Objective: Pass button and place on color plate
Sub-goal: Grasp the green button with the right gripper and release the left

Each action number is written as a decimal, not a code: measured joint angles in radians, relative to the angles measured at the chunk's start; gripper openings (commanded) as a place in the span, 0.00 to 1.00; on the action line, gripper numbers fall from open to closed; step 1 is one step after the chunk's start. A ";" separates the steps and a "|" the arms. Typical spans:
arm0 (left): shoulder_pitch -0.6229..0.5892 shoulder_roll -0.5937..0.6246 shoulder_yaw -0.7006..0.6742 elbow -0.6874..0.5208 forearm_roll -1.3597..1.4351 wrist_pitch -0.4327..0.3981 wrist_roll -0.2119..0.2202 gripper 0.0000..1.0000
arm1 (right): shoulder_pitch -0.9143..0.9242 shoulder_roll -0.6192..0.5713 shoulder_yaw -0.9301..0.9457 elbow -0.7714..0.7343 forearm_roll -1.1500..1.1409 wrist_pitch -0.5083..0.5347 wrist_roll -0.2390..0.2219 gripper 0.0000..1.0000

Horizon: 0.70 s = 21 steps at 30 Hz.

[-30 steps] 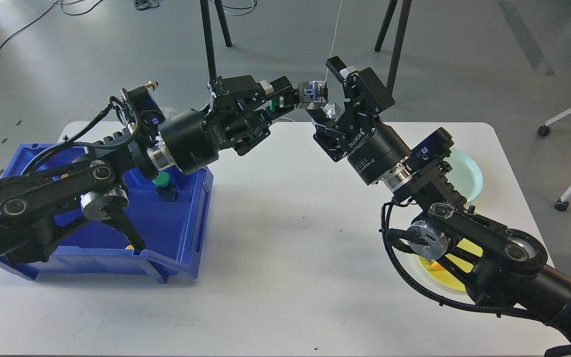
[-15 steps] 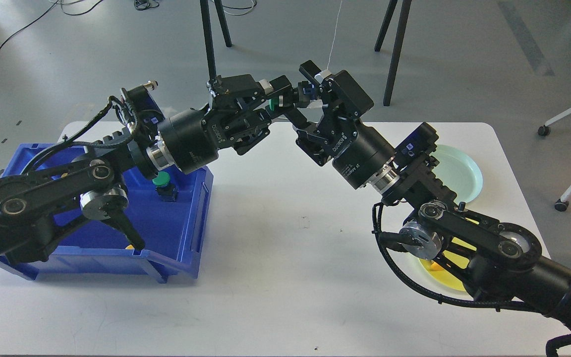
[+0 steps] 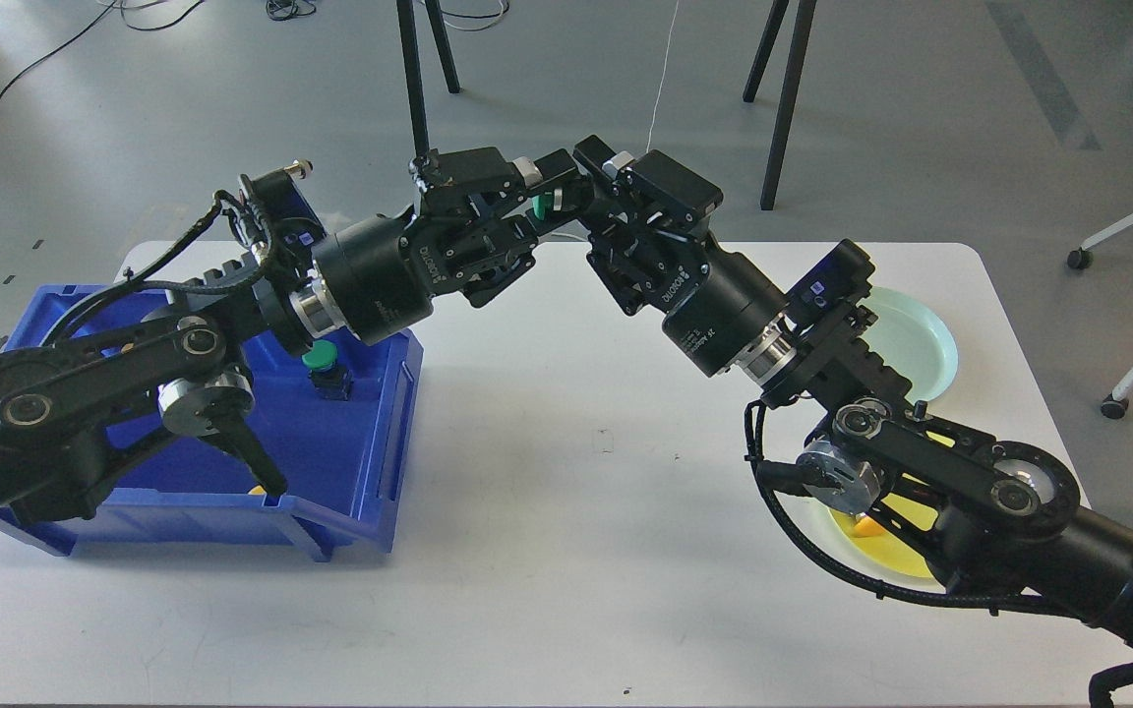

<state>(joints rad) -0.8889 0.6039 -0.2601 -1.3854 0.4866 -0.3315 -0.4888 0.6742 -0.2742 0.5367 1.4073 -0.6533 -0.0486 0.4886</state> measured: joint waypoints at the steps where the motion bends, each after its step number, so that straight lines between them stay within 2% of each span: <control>1: 0.001 0.000 0.000 0.000 0.001 -0.003 0.000 0.25 | 0.000 -0.001 0.000 0.000 0.000 0.000 0.000 0.17; 2: 0.002 0.000 0.000 0.000 0.001 -0.007 0.000 0.33 | -0.001 -0.001 0.000 0.000 0.000 0.000 0.000 0.15; 3: 0.003 0.000 0.000 0.000 0.002 -0.011 0.000 0.46 | -0.001 -0.002 0.000 0.000 0.000 0.001 0.000 0.15; 5: 0.003 0.001 0.000 0.000 0.002 -0.016 0.000 0.80 | -0.001 -0.003 0.000 -0.001 0.000 0.002 0.000 0.13; 10: 0.004 0.000 -0.003 0.000 0.001 -0.019 -0.001 0.92 | -0.001 -0.012 -0.002 -0.001 0.000 0.003 0.000 0.12; 17: 0.005 -0.001 -0.003 0.001 0.001 -0.020 0.001 0.94 | -0.015 -0.051 0.001 -0.001 0.000 0.003 0.001 0.10; 21: 0.004 -0.001 -0.004 0.000 0.001 -0.020 0.001 0.94 | -0.062 -0.133 0.057 -0.015 -0.001 -0.012 0.000 0.09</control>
<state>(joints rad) -0.8846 0.6028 -0.2639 -1.3852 0.4878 -0.3512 -0.4880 0.6119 -0.4075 0.5941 1.3924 -0.6545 -0.0601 0.4888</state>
